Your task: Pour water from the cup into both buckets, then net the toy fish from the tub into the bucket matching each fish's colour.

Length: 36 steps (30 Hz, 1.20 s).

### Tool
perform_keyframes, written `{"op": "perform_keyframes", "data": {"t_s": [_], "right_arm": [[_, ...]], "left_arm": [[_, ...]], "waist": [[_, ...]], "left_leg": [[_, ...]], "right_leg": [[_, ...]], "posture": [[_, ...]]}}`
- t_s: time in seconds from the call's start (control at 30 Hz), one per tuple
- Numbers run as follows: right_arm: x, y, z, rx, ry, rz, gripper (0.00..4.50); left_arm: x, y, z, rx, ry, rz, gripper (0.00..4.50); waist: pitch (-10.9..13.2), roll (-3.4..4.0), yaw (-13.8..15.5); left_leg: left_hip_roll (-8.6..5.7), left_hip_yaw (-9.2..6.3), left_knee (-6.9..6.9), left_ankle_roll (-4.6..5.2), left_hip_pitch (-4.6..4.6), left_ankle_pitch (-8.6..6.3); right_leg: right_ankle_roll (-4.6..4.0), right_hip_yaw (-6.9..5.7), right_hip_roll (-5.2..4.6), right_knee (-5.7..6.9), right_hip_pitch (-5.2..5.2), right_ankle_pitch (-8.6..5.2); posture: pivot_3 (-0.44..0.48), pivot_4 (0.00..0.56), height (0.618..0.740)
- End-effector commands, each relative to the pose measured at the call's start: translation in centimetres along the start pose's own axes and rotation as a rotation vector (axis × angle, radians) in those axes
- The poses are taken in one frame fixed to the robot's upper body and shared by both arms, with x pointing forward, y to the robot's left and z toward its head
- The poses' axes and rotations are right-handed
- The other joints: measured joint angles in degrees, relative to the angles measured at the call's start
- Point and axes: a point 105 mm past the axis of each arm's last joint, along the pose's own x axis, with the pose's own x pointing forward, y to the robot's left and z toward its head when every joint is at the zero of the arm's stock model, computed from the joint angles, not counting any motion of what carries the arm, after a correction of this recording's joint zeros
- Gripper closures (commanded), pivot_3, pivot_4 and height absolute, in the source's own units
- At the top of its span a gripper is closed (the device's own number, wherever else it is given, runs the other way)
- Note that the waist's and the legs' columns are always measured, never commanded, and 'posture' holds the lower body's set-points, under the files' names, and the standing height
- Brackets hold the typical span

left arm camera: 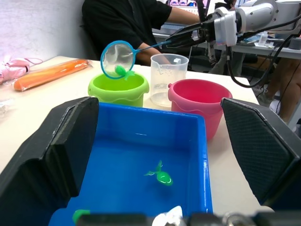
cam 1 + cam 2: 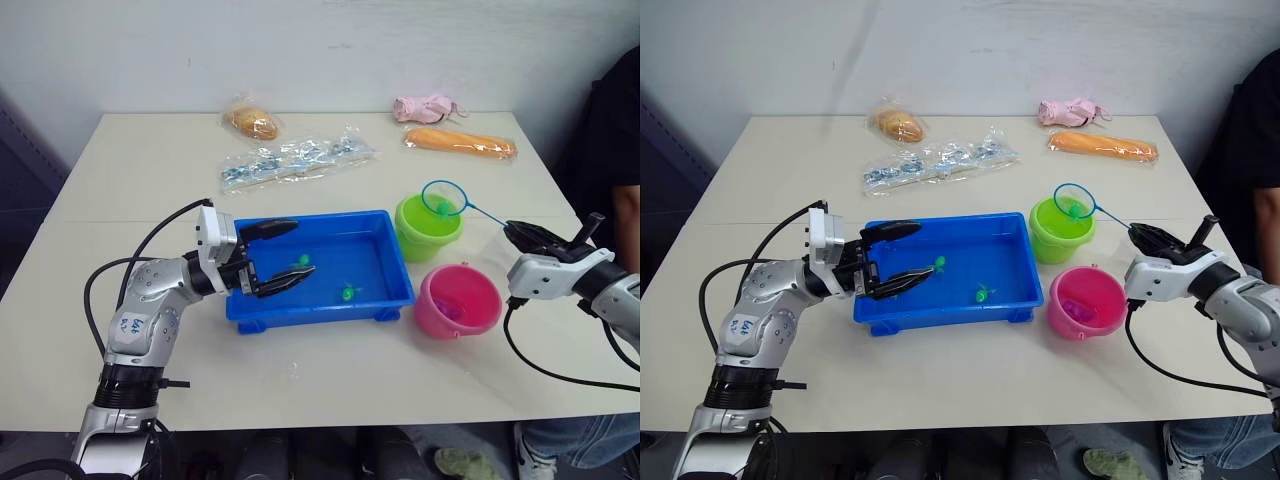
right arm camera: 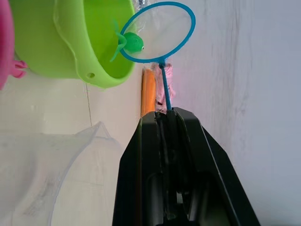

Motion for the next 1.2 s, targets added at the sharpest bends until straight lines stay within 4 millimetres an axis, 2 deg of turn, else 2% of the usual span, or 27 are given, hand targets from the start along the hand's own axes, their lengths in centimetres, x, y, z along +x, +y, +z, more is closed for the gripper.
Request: {"op": "perform_keyframes", "data": {"t_s": [0.03,0.1,0.2,0.47,0.63,0.77,0.9,1.07,1.13,1.2], "right_arm": [[-0.2,-0.8,-0.6,-0.053,0.014,-0.01,4.5],[-0.1,-0.9,-0.2,-0.05,-0.009,-0.021,4.5],[-0.1,-1.7,0.4,-0.101,-0.033,-0.058,4.5],[-0.7,-1.9,1.1,-0.188,-0.102,-0.1,4.5],[-0.5,-0.5,0.0,-0.133,-0.033,-0.058,4.5],[-0.5,-0.5,-1.3,-0.096,0.038,-0.079,4.5],[0.0,0.3,-0.2,-0.036,-0.014,-0.052,4.5],[0.1,-0.6,-0.2,-0.051,-0.018,-0.076,4.5],[0.1,-0.9,-0.8,-0.05,0.004,-0.096,4.5],[0.3,-1.1,-0.4,-0.059,-0.016,-0.105,4.5]], "left_arm": [[0.3,-0.1,0.5,0.036,-0.016,-0.01,0.03],[0.2,-0.9,0.0,-0.01,0.017,-0.067,0.03],[0.3,-0.4,0.3,0.041,-0.01,-0.021,0.03],[0.1,-0.1,0.4,0.064,-0.02,-0.002,0.03],[0.0,-0.1,0.4,0.067,-0.02,-0.001,0.03],[-0.1,-0.2,0.5,0.069,-0.018,0.006,0.03],[-0.1,-0.2,0.4,0.068,-0.012,0.009,0.03],[-0.3,-0.1,0.5,0.074,-0.012,0.019,0.03],[-0.2,-0.2,0.5,0.076,-0.013,0.018,0.03],[-0.2,-0.2,0.6,0.077,-0.016,0.024,0.03]], "waist": [[0.0,0.0,-0.04],[0.0,0.0,-0.02],[0.0,0.0,-0.1],[0.0,0.0,-0.15],[0.0,0.0,-0.16],[0.0,0.0,-0.16],[0.0,0.01,-0.51],[0.0,0.01,-0.71],[0.0,0.01,-0.9],[0.0,0.01,-1.04]], "left_leg": [[0.01,-0.01,0.0,0.0,0.0,0.0],[0.02,-0.01,0.0,-0.01,0.0,0.01],[0.02,-0.01,0.0,0.0,0.0,0.01],[0.02,-0.06,0.0,0.0,0.01,0.01],[0.03,-0.07,0.0,0.0,0.0,0.02],[0.02,-0.07,0.0,0.01,0.0,0.03],[0.04,-0.08,0.0,0.01,0.01,0.03],[0.03,-0.1,0.0,0.01,0.01,0.03],[0.03,-0.12,0.0,0.02,0.01,0.03],[0.03,-0.13,0.0,0.02,0.01,0.04]], "right_leg": [[0.0,0.01,0.0,0.0,0.0,0.0],[0.0,0.0,0.02,0.0,0.01,0.0],[0.0,0.0,0.02,0.0,0.01,0.0],[0.0,0.0,0.01,0.01,0.01,0.0],[0.0,0.0,0.01,0.01,0.01,0.0],[0.0,0.0,0.01,0.01,0.02,0.0],[0.0,0.0,0.02,0.01,0.02,0.0],[0.0,0.0,0.0,0.02,0.02,0.0],[0.0,0.0,0.0,0.03,0.02,0.0],[0.0,-0.01,0.0,0.03,0.02,0.0]], "posture": [[0.0,0.15,0.74],[0.0,0.15,0.74],[0.0,0.15,0.74],[0.0,0.15,0.74],[0.0,0.15,0.74],[0.0,0.15,0.74],[0.0,0.15,0.74],[0.0,0.15,0.74],[0.0,0.15,0.74],[0.0,0.15,0.74]]}}
